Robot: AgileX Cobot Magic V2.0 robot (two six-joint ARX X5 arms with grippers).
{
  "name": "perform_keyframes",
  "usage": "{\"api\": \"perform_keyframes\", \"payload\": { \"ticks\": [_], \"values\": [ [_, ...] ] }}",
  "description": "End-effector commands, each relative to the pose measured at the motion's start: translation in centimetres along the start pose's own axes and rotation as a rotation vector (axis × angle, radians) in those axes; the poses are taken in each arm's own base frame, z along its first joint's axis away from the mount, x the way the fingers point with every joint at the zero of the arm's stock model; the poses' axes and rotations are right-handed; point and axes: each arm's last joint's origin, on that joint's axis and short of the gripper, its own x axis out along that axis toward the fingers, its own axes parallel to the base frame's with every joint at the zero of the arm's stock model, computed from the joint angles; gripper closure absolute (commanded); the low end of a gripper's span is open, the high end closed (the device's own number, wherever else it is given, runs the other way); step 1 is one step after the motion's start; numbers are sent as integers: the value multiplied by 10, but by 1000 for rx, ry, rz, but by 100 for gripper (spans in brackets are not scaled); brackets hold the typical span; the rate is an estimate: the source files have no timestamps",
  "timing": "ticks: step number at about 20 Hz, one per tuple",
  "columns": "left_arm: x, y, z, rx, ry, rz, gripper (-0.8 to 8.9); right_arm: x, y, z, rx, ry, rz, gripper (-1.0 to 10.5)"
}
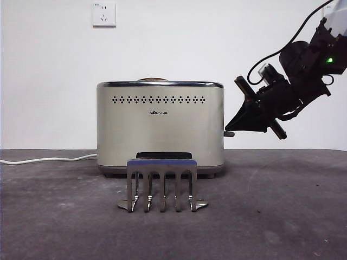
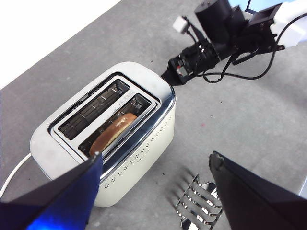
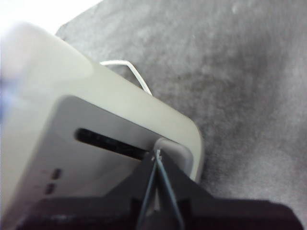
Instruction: Pick up a slice of bread from the rack,put the bread on the toaster,press the button
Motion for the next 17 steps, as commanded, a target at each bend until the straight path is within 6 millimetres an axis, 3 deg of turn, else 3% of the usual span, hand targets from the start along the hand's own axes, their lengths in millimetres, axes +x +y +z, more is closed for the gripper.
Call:
{"api": "perform_keyframes", "payload": {
  "ticks": [1, 17],
  "values": [
    [1, 0, -1, -12, 10, -4, 436, 16, -19, -25, 43, 94, -81, 959],
    [1, 0, -1, -12, 10, -3, 436, 21, -23, -33, 44, 128, -108, 959]
  ]
}}
